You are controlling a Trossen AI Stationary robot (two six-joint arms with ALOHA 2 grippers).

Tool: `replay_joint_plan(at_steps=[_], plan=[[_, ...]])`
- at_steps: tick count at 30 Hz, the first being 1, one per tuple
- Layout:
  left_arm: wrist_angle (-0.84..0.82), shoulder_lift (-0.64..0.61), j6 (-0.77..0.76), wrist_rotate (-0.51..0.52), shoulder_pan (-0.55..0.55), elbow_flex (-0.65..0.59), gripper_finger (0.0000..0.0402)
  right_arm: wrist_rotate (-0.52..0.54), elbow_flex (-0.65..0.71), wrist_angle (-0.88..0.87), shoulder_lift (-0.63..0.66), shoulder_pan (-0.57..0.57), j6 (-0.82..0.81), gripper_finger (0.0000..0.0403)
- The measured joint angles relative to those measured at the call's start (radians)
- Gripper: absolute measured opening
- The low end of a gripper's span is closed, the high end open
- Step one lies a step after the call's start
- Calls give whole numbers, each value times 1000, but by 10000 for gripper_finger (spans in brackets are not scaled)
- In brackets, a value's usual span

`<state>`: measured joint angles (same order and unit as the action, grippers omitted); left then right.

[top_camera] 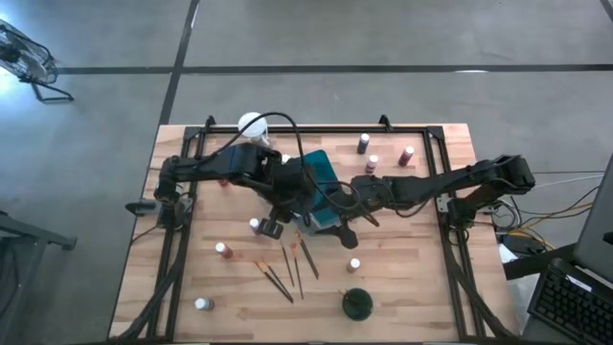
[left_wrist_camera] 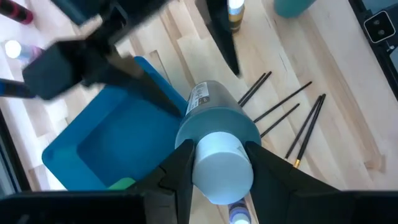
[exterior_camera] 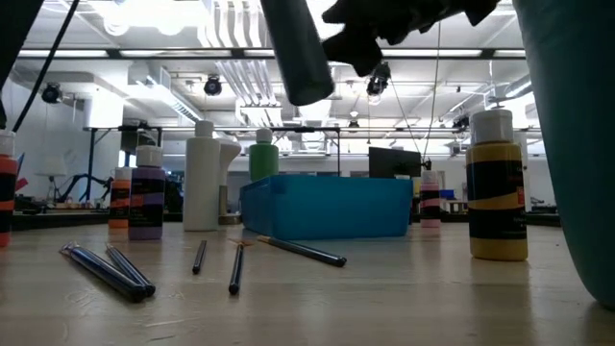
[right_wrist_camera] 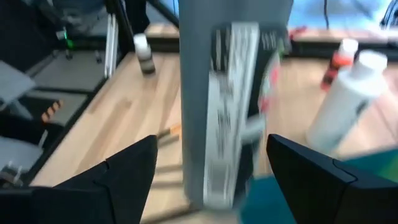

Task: Pick & Place Paint Supplies
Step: Put the blue paint bottle into the blue bin

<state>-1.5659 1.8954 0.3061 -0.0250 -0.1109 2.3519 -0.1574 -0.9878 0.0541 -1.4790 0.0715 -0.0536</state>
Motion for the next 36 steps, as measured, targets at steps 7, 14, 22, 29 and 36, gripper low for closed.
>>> replay_joint_plan(at_steps=[7,14,22,29,36], plan=[[-6,-21,-153,0,-73,-101,123,110,78,-152,150,15,-61,266],[-5,-60,-422,49,-226,-314,122,251,212,-146,327,15,-126,244],[3,-124,-650,219,-336,-467,122,324,261,-125,406,15,-125,225],[58,-191,-771,189,-359,-525,122,325,262,-119,404,16,-124,230],[57,-221,-925,178,-481,-526,122,396,262,-124,402,15,-124,246]])
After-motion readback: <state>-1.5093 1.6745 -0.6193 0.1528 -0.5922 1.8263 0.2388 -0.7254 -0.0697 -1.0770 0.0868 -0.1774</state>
